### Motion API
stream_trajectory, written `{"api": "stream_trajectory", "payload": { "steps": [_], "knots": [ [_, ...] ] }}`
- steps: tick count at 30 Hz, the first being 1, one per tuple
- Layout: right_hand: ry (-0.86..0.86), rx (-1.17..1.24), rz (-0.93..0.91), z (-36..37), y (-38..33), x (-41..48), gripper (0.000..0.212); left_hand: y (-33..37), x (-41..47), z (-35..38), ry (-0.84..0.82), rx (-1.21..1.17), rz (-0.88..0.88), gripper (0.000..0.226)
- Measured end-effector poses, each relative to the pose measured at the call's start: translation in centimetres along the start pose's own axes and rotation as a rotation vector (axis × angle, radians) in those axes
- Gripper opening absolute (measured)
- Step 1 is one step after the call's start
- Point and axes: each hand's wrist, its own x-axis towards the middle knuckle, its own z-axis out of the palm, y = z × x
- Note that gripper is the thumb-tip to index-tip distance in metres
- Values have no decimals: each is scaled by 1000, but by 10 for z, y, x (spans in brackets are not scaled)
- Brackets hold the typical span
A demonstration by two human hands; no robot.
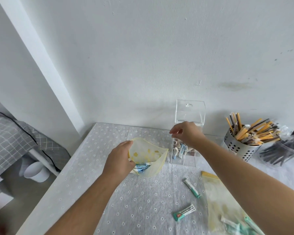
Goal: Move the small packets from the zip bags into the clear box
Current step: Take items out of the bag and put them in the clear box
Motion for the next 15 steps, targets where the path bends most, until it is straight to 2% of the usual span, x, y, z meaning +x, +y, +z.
{"api": "stream_trajectory", "payload": {
  "steps": [5,8,11,15],
  "knots": [
    [-26,214,-134,20,-47,-32,13,1,-6,0,-32,-25,10,73],
    [-97,237,-184,44,-63,-46,14,0,-10,0,-44,-32,28,74],
    [-186,164,-190,71,-67,-45,22,-5,-18,1,-51,-56,35,75],
    [-389,-175,-182,113,-70,-32,46,-13,-32,4,-69,-97,57,75]
  ]
}}
